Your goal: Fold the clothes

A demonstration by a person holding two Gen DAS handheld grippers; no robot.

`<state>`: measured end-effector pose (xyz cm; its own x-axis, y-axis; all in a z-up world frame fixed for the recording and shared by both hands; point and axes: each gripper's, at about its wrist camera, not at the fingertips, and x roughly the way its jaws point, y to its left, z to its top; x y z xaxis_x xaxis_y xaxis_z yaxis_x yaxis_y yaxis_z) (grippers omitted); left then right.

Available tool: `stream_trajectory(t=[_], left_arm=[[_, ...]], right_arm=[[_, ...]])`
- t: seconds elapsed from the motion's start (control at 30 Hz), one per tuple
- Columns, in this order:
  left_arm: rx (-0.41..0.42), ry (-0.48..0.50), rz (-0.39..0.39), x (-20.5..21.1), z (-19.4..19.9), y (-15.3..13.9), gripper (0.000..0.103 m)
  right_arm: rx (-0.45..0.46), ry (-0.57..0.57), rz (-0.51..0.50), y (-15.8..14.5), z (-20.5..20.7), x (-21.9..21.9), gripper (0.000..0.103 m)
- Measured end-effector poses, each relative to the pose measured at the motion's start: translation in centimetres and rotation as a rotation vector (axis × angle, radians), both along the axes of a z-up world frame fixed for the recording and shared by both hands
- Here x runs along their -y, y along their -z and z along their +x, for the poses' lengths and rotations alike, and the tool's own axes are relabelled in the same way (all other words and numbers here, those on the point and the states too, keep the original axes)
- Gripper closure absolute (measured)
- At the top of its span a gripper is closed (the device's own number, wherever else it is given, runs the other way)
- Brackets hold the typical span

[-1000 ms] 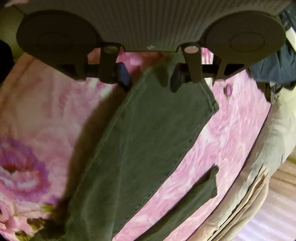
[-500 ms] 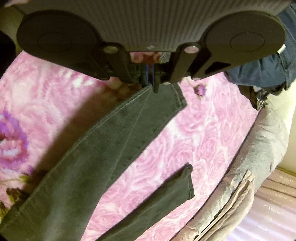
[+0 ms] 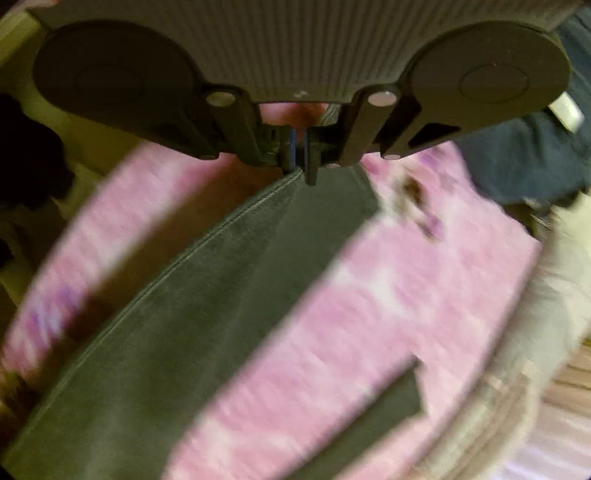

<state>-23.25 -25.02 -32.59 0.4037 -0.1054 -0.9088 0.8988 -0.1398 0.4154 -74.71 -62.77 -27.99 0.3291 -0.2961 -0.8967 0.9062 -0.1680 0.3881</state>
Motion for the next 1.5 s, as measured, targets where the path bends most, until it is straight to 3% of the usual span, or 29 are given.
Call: stream_trajectory(t=[0.03,0.07,0.13,0.23,0.43,0.57,0.63,0.7,0.83,0.97,1.07,1.13,1.27,1.4,1.47,1.5], left_arm=[[-0.010,-0.003,0.012,-0.3,-0.1,0.2,0.096],[-0.019,-0.007,0.023,-0.5,-0.1,0.2,0.094],[-0.034,-0.020,0.027,-1.0,0.1,-0.2,0.085],[-0.057,-0.082,-0.027,-1.5,2.1,-2.5,0.075],[-0.025,-0.156,-0.162,-0.8,8.5,-6.4,0.075],[-0.019,-0.096,-0.242,4.0,12.7,-7.3,0.075],[-0.024,-0.034,-0.277,7.8,14.1,-7.4,0.072],[-0.033,0.030,-0.308,11.8,15.4,-7.4,0.060],[-0.053,0.155,-0.321,20.6,17.6,-6.7,0.057],[-0.055,0.271,-0.277,28.3,18.8,-4.2,0.046],[-0.063,0.362,-0.190,32.9,19.5,-1.6,0.041],[-0.064,0.425,-0.136,35.2,20.1,0.3,0.041],[-0.075,0.519,0.043,38.6,22.6,4.1,0.041],[-0.136,0.579,0.134,39.6,24.9,6.3,0.036],[-0.200,0.562,0.138,39.8,25.9,6.4,0.042],[-0.233,0.554,0.140,39.9,26.3,6.5,0.058]], right_arm=[[-0.025,-0.008,0.020,0.3,0.2,-0.1,0.079],[-0.058,-0.015,0.035,0.5,0.4,-0.2,0.047],[-0.161,-0.027,0.014,-0.3,1.5,-0.3,0.006],[-0.270,-0.073,-0.009,-2.1,2.9,-1.5,0.005],[-0.389,-0.143,-0.104,-5.4,9.5,-2.6,0.005],[-0.364,-0.242,-0.187,-6.5,15.4,-2.1,0.005],[-0.310,-0.320,-0.211,-6.5,18.3,-1.6,0.005],[-0.257,-0.399,-0.234,-6.5,21.2,-1.1,0.005],[-0.182,-0.607,-0.269,-5.3,26.9,0.6,0.005],[-0.140,-0.825,-0.302,-2.5,32.2,3.2,0.005],[-0.133,-0.920,-0.318,-0.3,34.8,5.2,0.005],[-0.148,-0.950,-0.325,1.1,35.7,6.0,0.005],[-0.188,-0.975,-0.309,3.0,36.0,7.1,0.005],[-0.234,-0.977,-0.282,4.5,35.9,7.6,0.005],[-0.255,-0.964,-0.289,4.7,36.2,7.8,0.005],[-0.267,-0.951,-0.295,4.6,36.4,8.0,0.005]])
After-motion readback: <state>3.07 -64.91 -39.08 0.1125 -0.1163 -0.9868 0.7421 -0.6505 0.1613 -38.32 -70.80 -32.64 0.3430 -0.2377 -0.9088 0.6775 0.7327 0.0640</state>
